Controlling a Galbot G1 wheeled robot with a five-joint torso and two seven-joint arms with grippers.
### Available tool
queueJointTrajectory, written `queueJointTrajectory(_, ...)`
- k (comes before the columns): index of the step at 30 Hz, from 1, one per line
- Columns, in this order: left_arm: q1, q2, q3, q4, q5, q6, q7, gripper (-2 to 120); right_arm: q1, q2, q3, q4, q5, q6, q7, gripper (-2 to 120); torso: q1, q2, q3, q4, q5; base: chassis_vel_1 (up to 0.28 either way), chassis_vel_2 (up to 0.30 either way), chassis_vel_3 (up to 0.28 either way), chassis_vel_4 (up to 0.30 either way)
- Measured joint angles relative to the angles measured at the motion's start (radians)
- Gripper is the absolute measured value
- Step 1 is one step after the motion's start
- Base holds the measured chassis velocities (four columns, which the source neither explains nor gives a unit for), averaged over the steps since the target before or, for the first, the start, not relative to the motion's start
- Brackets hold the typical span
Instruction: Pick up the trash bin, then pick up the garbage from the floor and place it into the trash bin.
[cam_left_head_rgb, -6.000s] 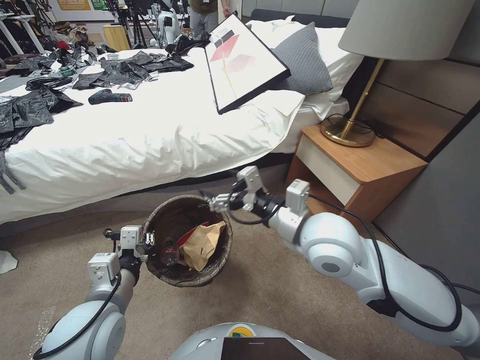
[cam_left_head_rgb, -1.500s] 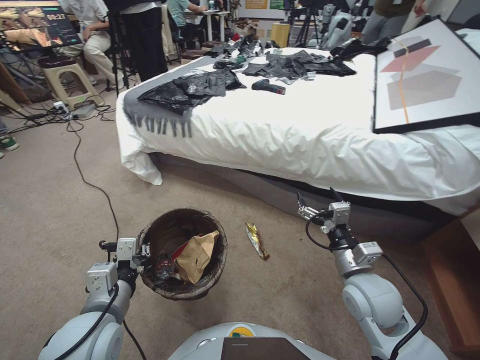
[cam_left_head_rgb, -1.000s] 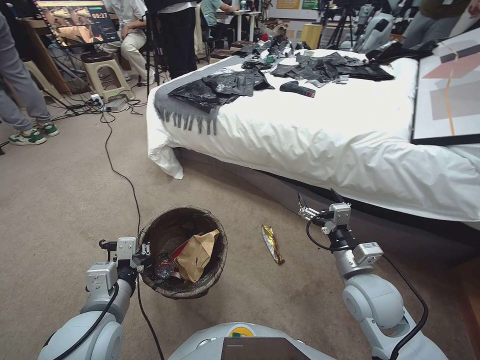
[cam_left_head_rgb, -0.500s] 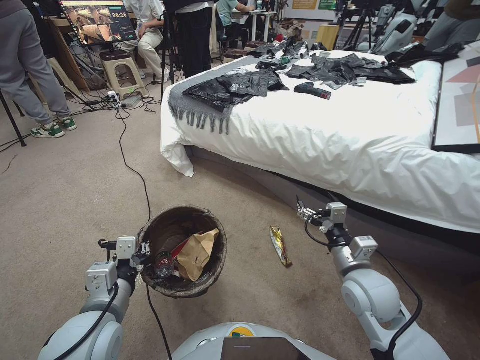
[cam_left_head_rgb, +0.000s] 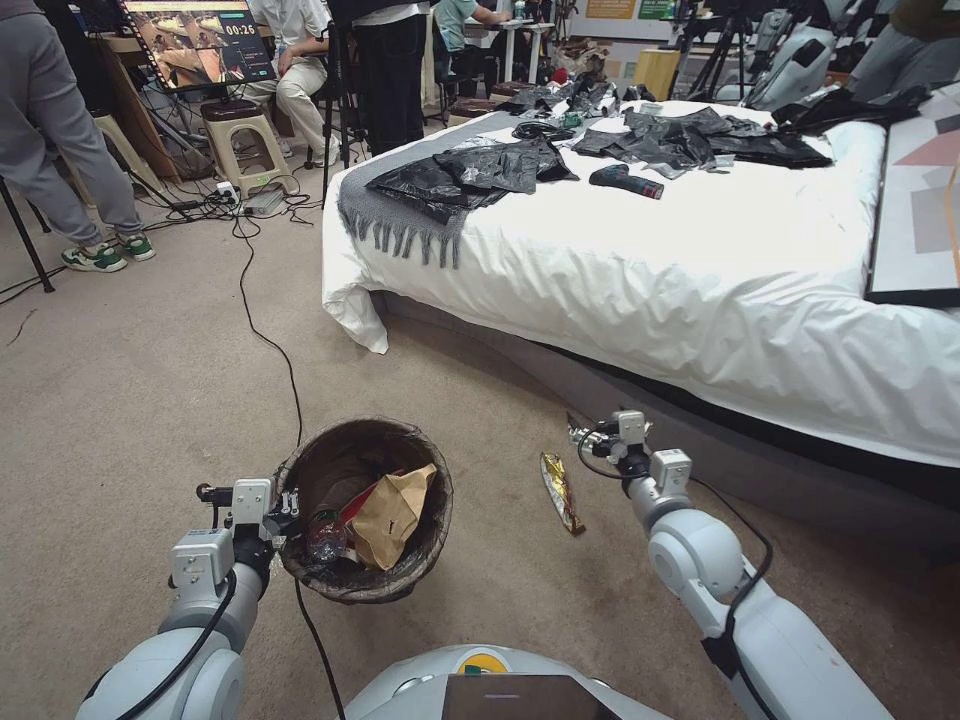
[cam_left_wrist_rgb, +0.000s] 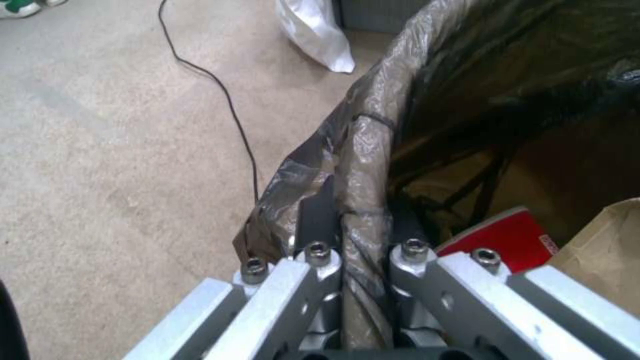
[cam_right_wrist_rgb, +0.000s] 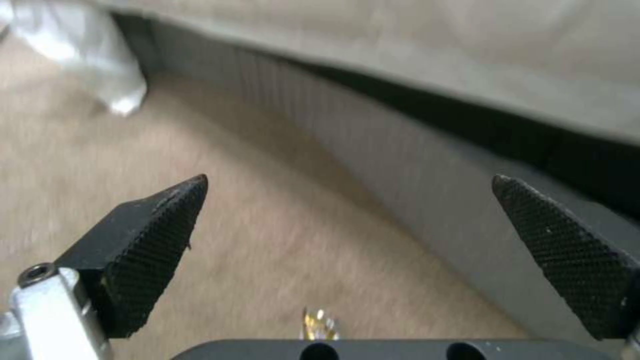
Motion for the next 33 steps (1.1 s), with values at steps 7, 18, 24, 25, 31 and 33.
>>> queueJointTrajectory(7, 0.001, 0.0, 0.001, 0.0, -0.001, 0.0, 0.0, 2, 0.079, -0.006, -0.092, -0.137, 0.016, -0.022, -0.029, 100, 0.0, 0.0, 0.0, -0.0001, 0.0, 0.0, 0.0, 0.0, 0.0)
queueJointTrajectory(18, 0.005, 0.003, 0.002, 0.0, -0.005, 0.003, 0.001, 2, 0.214, 0.029, -0.207, -0.321, 0.036, -0.051, -0.03, 100, 0.0, 0.0, 0.0, 0.0, -0.0002, 0.0, 0.0, 0.0, 0.0)
queueJointTrajectory(24, 0.009, 0.006, 0.002, 0.0, -0.009, 0.004, 0.002, 2, 0.28, 0.064, -0.267, -0.43, 0.082, -0.08, -0.004, 100, 0.0, 0.0, 0.0, 0.0001, -0.0001, 0.0, 0.0, 0.0, 0.0)
queueJointTrajectory(25, 0.01, 0.007, 0.001, 0.0, -0.011, 0.004, 0.002, 2, 0.291, 0.071, -0.276, -0.451, 0.087, -0.084, 0.001, 100, 0.0, 0.0, 0.0, -0.0001, -0.0002, 0.0, 0.0, 0.0, 0.0)
queueJointTrajectory(31, 0.009, 0.012, 0.0, 0.0, -0.018, 0.006, 0.002, 2, 0.327, 0.1, -0.298, -0.53, 0.088, -0.09, 0.023, 100, 0.0, 0.0, 0.0, -0.0002, -0.0002, 0.0, 0.0, 0.0, 0.0)
queueJointTrajectory(33, 0.007, 0.013, 0.0, 0.0, -0.021, 0.006, 0.003, 2, 0.336, 0.108, -0.304, -0.548, 0.089, -0.094, 0.025, 100, 0.0, 0.0, 0.0, -0.0001, -0.0002, 0.0, 0.0, 0.0, 0.0)
